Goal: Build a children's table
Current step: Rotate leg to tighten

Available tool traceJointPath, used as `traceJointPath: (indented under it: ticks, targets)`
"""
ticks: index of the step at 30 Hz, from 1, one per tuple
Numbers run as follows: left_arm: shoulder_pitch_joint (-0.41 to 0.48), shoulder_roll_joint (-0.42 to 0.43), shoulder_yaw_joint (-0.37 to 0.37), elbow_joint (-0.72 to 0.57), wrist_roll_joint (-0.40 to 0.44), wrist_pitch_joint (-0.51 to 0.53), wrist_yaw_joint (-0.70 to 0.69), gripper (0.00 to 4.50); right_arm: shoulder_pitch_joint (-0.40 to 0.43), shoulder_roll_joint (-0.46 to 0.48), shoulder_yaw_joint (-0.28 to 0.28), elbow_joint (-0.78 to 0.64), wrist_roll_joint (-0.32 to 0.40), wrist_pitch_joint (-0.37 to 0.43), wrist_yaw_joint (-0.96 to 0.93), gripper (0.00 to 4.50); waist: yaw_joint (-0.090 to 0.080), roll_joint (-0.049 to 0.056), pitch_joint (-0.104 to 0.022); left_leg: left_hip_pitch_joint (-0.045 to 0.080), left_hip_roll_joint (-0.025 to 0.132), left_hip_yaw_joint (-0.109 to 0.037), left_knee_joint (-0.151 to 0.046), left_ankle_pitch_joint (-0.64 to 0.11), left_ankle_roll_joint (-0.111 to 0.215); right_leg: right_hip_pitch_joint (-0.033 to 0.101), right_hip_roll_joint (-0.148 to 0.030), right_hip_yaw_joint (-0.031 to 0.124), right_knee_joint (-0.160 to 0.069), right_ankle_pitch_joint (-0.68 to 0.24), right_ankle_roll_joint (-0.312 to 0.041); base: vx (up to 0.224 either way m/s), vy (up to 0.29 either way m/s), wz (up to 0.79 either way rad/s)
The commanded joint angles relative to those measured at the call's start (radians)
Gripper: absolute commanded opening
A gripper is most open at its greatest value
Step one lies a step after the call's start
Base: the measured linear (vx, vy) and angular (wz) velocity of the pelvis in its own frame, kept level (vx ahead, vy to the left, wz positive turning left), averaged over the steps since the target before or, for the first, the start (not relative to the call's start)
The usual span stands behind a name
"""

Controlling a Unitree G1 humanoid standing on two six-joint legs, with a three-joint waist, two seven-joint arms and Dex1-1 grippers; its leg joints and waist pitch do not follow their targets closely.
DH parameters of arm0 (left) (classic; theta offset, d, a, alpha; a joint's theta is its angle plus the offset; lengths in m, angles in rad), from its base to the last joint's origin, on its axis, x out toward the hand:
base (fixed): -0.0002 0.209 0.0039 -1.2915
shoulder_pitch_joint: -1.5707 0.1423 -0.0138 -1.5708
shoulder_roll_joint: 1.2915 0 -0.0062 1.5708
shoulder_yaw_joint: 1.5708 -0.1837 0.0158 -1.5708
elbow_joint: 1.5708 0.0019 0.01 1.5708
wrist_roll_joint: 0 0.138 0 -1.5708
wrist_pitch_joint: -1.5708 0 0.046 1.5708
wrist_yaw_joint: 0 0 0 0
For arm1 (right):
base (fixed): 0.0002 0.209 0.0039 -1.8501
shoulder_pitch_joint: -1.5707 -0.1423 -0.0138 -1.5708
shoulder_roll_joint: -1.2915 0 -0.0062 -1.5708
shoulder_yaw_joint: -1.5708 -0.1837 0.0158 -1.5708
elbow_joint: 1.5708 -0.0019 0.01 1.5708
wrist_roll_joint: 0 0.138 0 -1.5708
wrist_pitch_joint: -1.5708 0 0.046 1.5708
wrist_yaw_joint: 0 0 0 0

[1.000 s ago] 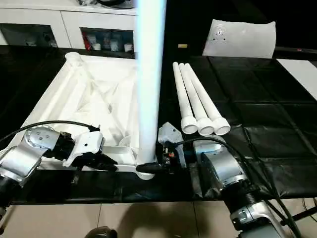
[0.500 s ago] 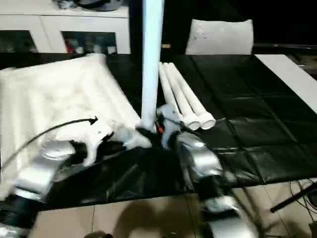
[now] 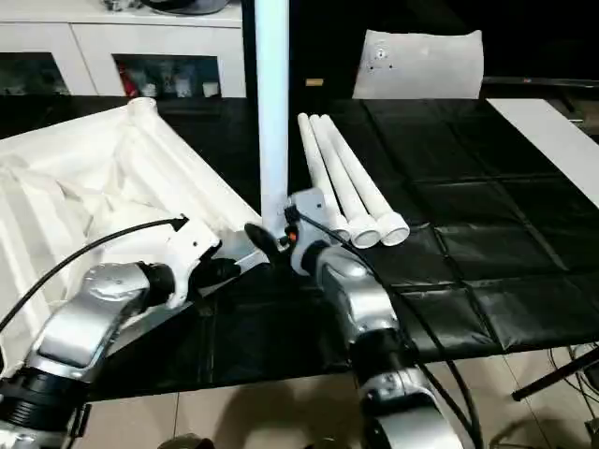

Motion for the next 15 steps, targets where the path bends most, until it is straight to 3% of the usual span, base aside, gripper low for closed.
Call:
traceJointPath:
  ticks: [1,5,6,9,15]
  targets:
    - [-0.045,0.045,-0.01,0.043,0.003,-0.107,-0.057,0.0,0.04,-0.032,0.062,-0.053,0.022,-0.008,0.132,4.3,0.007,0.018,-0.063,0.016,0.056,-0.026,-0.072,-0.251,-0.005,0.037,-0.09,0.061,-0.091,-0.209,-0.164,0.0,0.0,0.0]
    - [-0.061,0.079,-0.031,0.076,-0.009,-0.167,-0.119,0.0,0.051,-0.094,0.063,-0.078,0.007,-0.034,0.182,4.41,0.007,0.018,-0.064,0.015,0.059,-0.028,-0.073,-0.243,-0.004,0.038,-0.092,0.061,-0.086,-0.185,-0.177,0.0,0.0,0.0]
    - [-0.082,0.114,-0.061,0.108,-0.007,-0.217,-0.197,0.0,0.059,-0.157,0.067,-0.09,0.003,-0.066,0.254,4.41,0.01,0.018,-0.063,0.018,0.057,-0.026,-0.071,-0.246,-0.005,0.037,-0.091,0.06,-0.09,-0.201,-0.176,0.0,0.0,0.0]
    - [-0.101,0.137,-0.084,0.138,-0.007,-0.264,-0.26,0.0,0.062,-0.198,0.068,-0.104,0.012,-0.073,0.319,4.41,0.019,0.019,-0.066,0.019,0.06,-0.024,-0.07,-0.234,0.0,0.037,-0.091,0.061,-0.085,-0.168,-0.189,0.0,0.0,0.0]
    - [-0.139,0.203,-0.153,0.231,-0.009,-0.418,-0.448,0.0,0.063,-0.323,0.146,-0.168,0.046,-0.029,0.578,4.41,0.038,0.019,-0.068,0.019,0.061,-0.023,-0.067,-0.205,0.021,0.041,-0.092,0.059,-0.08,-0.118,-0.202,0.0,0.0,0.0]
